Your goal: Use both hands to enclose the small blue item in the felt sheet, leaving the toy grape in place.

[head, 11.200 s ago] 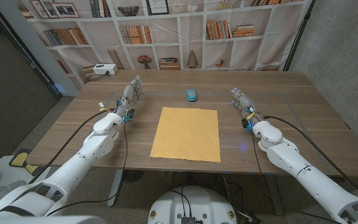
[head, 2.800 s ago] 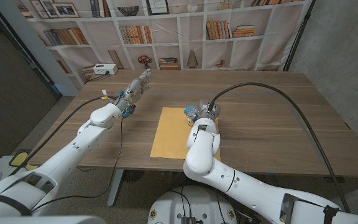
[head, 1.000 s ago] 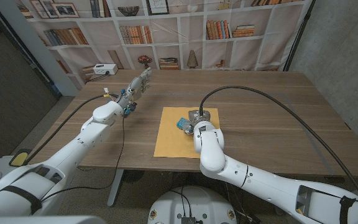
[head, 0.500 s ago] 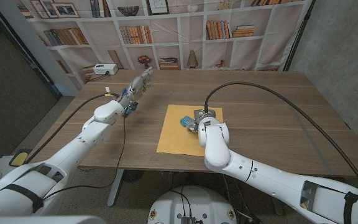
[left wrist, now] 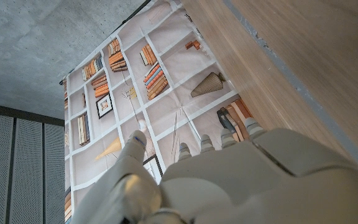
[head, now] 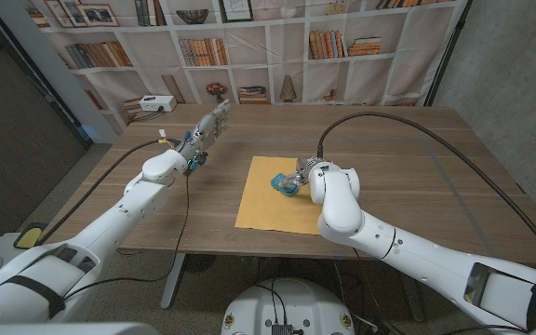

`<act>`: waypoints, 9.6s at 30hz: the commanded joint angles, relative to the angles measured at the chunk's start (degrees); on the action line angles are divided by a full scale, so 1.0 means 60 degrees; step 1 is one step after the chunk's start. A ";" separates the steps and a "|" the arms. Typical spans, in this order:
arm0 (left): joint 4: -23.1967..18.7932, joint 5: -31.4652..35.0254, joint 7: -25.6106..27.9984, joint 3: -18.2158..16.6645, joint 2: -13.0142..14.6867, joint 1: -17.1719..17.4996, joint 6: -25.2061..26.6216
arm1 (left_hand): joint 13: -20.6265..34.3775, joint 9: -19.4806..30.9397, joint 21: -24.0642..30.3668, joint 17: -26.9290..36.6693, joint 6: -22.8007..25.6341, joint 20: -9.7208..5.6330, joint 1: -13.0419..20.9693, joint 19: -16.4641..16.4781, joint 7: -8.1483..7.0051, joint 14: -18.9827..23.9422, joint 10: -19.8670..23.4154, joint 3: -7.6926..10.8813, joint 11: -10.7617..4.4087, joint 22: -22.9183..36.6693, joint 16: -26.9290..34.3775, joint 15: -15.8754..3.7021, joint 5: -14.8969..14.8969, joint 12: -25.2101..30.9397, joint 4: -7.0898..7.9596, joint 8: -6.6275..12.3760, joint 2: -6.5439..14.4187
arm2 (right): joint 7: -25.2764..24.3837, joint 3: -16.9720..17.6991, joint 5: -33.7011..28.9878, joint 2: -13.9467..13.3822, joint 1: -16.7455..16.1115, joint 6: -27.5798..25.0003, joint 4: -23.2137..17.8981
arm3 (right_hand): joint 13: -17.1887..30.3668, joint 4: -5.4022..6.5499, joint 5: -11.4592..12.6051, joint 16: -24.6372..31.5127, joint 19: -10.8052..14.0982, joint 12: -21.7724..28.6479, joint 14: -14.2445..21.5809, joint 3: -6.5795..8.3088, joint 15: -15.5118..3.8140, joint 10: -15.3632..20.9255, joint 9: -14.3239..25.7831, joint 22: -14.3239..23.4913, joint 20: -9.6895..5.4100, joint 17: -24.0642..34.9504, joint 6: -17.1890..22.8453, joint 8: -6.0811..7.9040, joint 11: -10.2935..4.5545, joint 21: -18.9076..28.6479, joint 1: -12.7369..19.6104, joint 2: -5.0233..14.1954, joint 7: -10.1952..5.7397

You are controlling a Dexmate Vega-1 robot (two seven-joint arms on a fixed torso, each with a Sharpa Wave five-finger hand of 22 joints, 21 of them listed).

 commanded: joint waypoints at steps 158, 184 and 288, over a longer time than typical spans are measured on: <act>-0.0581 0.0272 0.0309 0.0122 0.0177 0.0158 0.0317 | 0.0051 0.0031 0.0028 0.0040 -0.0163 0.0076 -0.0219 -0.0900 0.0024 -0.0453 -0.0532 0.0101 -0.0011 0.0004 0.0025 0.0078 0.0066 0.0017 0.0051 0.0032 -0.0024 | -1.1545 -0.3143 0.3878 -0.0717 0.1220 -0.0669 0.2040 | -0.1869 -0.0953 -0.0272 -0.1238 0.0373 -0.0825 -0.0407 0.1398 -0.1303 0.3117 -0.0713 -0.0105 -0.0778 -0.2241 0.7193 0.2537 -0.1727 0.0032 0.4545 0.1448 -0.0612; -0.1040 0.0519 0.0528 0.0228 0.0327 0.0210 0.0617 | 0.0051 0.0031 0.0020 0.0042 -0.0154 0.0047 -0.0240 -0.0922 0.0033 -0.0400 -0.0506 0.0113 -0.0007 0.0004 0.0047 0.0060 0.0065 0.0033 0.0066 0.0038 -0.0020 | -0.8836 -0.1254 0.3285 -0.1902 -0.0120 0.2403 0.0590 | -0.1946 -0.0965 -0.0309 -0.1517 0.0540 -0.1162 -0.0980 0.1584 -0.1169 0.2731 -0.0751 -0.0112 -0.0921 -0.2277 0.7286 0.2485 -0.1621 0.0046 0.4610 0.1376 -0.0563; -0.7529 1.3585 -0.4011 0.4442 0.2740 -0.1423 0.4576 | 0.0521 0.0269 0.0104 0.0178 0.5517 0.0321 0.6088 -0.1155 -0.0428 -0.0459 0.0710 0.0136 -0.0501 0.0174 0.0048 -0.0177 0.0539 0.0244 -0.0755 0.1137 -0.1784 | -0.6794 -0.0429 0.1565 -0.0732 -0.1080 0.2729 0.2029 | -0.2234 -0.0996 -0.0178 -0.1658 0.0244 -0.2758 -0.2331 0.1709 -0.0723 0.1782 -0.0805 -0.0129 -0.0926 -0.2607 0.7576 0.2077 -0.1922 -0.0119 0.4520 0.1023 -0.1071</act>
